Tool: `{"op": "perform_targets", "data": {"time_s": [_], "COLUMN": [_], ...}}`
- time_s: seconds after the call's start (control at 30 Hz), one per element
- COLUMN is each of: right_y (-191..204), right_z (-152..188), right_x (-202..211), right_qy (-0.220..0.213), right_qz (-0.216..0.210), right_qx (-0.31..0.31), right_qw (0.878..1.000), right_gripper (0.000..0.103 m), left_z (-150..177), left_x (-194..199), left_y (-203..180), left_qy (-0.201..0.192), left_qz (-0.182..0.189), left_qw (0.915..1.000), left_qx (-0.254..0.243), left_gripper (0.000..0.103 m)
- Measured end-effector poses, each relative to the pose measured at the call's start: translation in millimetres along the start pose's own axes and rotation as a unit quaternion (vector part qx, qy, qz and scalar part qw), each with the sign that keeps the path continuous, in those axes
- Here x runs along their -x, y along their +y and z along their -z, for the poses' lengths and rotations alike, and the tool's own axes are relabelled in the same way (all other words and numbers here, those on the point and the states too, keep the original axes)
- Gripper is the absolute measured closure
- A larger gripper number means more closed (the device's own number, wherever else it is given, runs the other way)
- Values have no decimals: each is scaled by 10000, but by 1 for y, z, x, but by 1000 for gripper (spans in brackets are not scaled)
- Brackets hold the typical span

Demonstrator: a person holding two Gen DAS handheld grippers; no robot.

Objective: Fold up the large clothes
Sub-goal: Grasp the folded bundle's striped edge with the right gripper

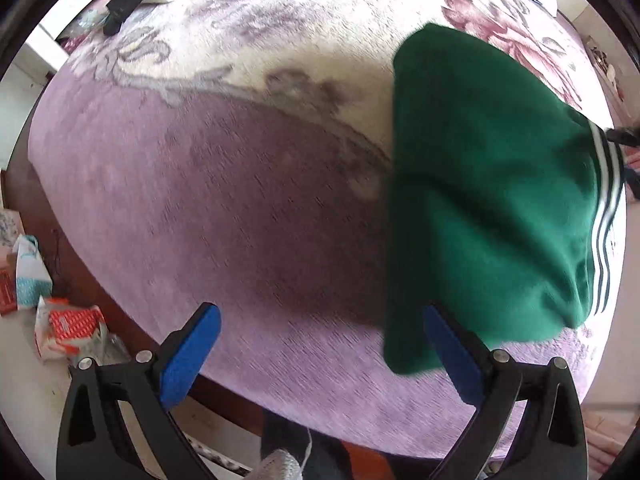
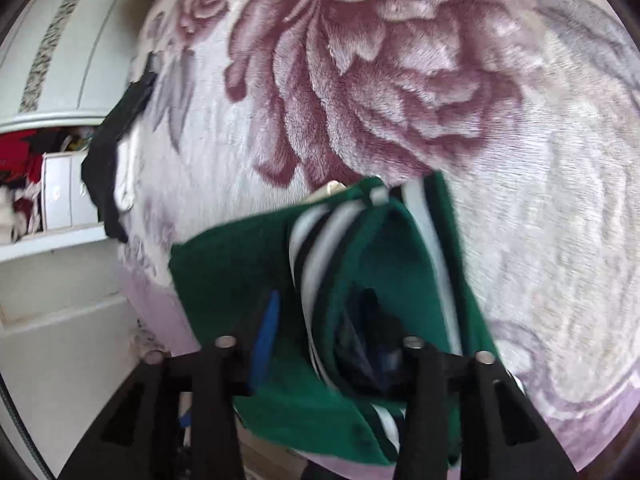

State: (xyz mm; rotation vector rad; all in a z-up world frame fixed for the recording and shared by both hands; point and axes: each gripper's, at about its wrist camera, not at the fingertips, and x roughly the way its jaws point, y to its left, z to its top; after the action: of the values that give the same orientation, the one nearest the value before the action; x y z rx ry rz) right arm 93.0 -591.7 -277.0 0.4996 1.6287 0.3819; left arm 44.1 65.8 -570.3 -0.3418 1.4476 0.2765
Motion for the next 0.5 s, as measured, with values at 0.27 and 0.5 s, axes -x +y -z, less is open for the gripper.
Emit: {"op": "perform_targets", "data": {"time_s": [0.27, 0.5], "right_y": [-84, -73], "right_z": [108, 137], "right_x": [-18, -5], "right_qy": [852, 83], "right_qz": [-18, 257], "right_qx": [-181, -288], "right_qw": [9962, 9992], "right_gripper": [36, 100], "left_z": [12, 11], "left_x": [-18, -14], "left_y": [-27, -36], "left_qy": [-19, -49], "left_qz": [-311, -505], "left_qw": [9993, 9983], "left_qx": [-211, -287], "left_gripper": [0, 0]}}
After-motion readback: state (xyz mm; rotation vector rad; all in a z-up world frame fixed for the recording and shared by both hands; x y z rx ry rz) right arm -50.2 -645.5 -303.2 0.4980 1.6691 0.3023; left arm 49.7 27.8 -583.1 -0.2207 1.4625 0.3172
